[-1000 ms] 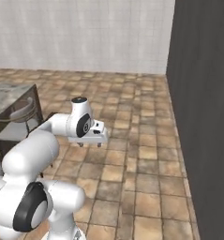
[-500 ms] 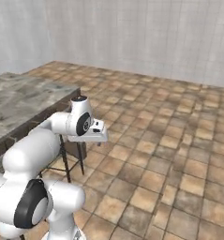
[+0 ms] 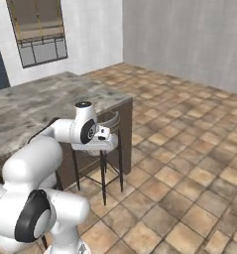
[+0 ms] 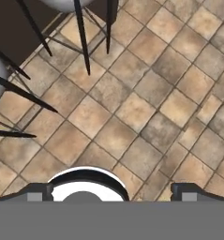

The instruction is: Place the large bottle from the dining counter next to the other large bottle outside the sink, and place the small bottle from the dining counter next to the other small bottle inside the sink.

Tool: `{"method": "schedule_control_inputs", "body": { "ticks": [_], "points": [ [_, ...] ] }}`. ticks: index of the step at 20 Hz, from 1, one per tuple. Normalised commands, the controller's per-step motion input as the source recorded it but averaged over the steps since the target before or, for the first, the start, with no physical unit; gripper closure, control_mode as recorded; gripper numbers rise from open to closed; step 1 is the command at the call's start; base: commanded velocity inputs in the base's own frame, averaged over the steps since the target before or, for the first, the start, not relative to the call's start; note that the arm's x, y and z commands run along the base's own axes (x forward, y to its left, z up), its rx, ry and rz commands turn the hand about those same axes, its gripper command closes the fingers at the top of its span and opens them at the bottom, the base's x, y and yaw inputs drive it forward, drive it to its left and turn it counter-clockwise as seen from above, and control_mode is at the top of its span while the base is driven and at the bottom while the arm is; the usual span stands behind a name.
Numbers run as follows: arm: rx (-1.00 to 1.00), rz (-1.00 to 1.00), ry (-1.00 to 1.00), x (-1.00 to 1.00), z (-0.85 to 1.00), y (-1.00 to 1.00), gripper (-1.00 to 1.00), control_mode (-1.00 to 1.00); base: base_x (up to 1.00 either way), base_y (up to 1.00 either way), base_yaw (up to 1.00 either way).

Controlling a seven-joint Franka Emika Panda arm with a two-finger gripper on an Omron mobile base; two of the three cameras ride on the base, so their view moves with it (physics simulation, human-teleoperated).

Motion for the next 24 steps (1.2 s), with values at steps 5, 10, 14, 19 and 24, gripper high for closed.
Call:
{"method": "schedule_control_inputs", "body": {
  "ticks": [5,10,14,19,24],
  "points": [
    [0.0,0.0,0.0,0.0,0.0,0.0,-1.0,1.0,0.37,-0.08,0.54],
    [0.0,0.0,0.0,0.0,0.0,0.0,-1.0,1.0,0.45,-0.01,0.54],
    [0.0,0.0,0.0,0.0,0.0,0.0,-1.0,1.0,0.41,0.0,0.55],
    [0.0,0.0,0.0,0.0,0.0,0.0,-1.0,1.0,0.34,0.05,0.55],
    [0.0,0.0,0.0,0.0,0.0,0.0,-1.0,1.0,0.21,0.22,0.54]
  ]
}}
